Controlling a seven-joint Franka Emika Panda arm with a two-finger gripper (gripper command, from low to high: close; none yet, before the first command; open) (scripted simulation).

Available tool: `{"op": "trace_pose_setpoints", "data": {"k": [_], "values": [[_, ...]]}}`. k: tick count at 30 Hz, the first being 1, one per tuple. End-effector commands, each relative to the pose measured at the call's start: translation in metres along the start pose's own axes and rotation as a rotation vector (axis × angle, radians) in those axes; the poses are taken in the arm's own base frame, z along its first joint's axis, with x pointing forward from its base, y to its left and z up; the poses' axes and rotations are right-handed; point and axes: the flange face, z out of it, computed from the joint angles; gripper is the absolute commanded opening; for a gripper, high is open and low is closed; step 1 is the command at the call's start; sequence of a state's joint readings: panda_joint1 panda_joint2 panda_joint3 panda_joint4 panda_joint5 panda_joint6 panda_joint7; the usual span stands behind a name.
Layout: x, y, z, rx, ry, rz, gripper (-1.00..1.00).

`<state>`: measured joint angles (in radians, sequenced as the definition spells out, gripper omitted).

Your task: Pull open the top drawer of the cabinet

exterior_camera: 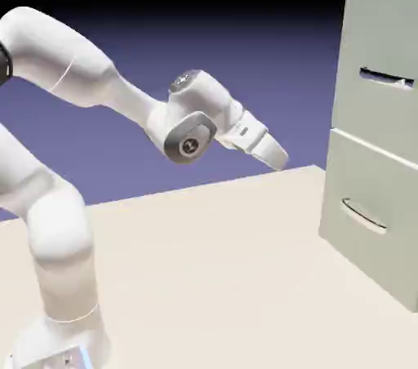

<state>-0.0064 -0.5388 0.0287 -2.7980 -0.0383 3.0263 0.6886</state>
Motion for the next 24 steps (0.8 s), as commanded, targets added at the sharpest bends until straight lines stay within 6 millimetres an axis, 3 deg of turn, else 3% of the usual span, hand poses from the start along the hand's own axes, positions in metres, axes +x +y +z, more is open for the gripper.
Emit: {"op": "trace_pose_setpoints", "data": {"k": [1,13,24], "values": [[-0.005,-0.004,0.008,-0.021,-0.016,-0.087,0.00],[-0.079,-0.031,0.106,-0.130,-0.297,-1.095,0.00],[-0.161,-0.043,0.170,0.055,-0.551,-1.948,0.00]]}}
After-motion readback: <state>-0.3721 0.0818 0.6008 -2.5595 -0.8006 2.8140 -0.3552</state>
